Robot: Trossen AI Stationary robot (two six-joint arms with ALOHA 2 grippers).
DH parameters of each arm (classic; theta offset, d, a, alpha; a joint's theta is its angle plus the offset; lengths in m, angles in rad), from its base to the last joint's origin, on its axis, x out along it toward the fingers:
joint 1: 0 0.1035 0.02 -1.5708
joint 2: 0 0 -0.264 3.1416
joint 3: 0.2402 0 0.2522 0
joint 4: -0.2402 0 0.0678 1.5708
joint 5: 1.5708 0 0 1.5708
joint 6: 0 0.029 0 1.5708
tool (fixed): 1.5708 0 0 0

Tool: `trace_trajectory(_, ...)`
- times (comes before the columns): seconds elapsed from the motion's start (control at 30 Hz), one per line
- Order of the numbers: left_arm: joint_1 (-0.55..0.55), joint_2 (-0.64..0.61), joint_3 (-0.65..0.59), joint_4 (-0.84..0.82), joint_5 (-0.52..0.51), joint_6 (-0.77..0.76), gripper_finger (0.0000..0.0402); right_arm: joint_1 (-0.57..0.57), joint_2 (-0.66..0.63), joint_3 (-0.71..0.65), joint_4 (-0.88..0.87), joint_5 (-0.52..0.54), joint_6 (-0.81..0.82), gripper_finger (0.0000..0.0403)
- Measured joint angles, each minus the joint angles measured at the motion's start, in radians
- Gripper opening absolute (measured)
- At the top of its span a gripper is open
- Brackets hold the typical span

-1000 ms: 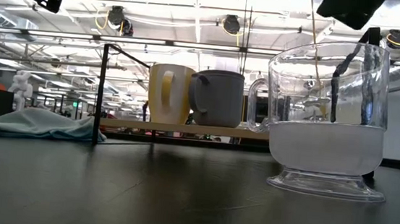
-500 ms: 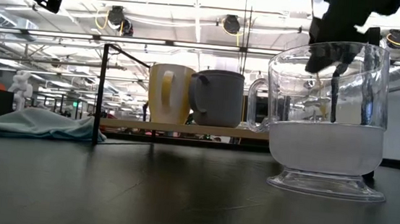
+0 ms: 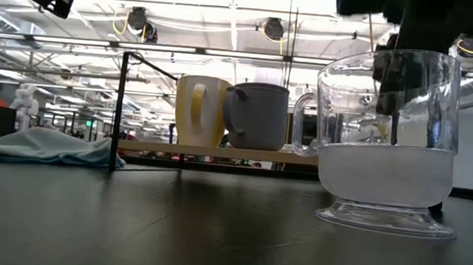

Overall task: Stack small to large cups/mugs on shelf
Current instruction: Put the transparent cup on the shelf

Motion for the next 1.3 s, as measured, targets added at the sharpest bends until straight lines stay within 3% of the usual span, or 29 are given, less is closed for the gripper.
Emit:
trace_trajectory(0.27,0.0,0.0,0.0,0.0,0.0,0.0,0.0012,0.0,0.045,0.0,0.007,-0.02,0.014,0.0189)
trace_trajectory(0.4,0.0,0.0,0.0,0.001,0.0,-0.001,0.0012,0.0,0.045,0.0,0.011,-0.02,-0.011,0.0168)
trace_trajectory(0.57,0.0,0.0,0.0,0.001,0.0,-0.002,0.0012,0.0,0.046,0.0,0.026,-0.019,-0.06,0.0119)
trace_trajectory(0.83,0.0,0.0,0.0,0.0,0.0,-0.004,0.0012,-0.003,0.042,0.0,0.02,-0.019,-0.248,0.0008)
trace_trajectory(1.3,0.0,0.0,0.0,-0.005,0.001,-0.025,0.0012,-0.016,0.034,0.0,0.025,-0.01,-0.611,0.0002)
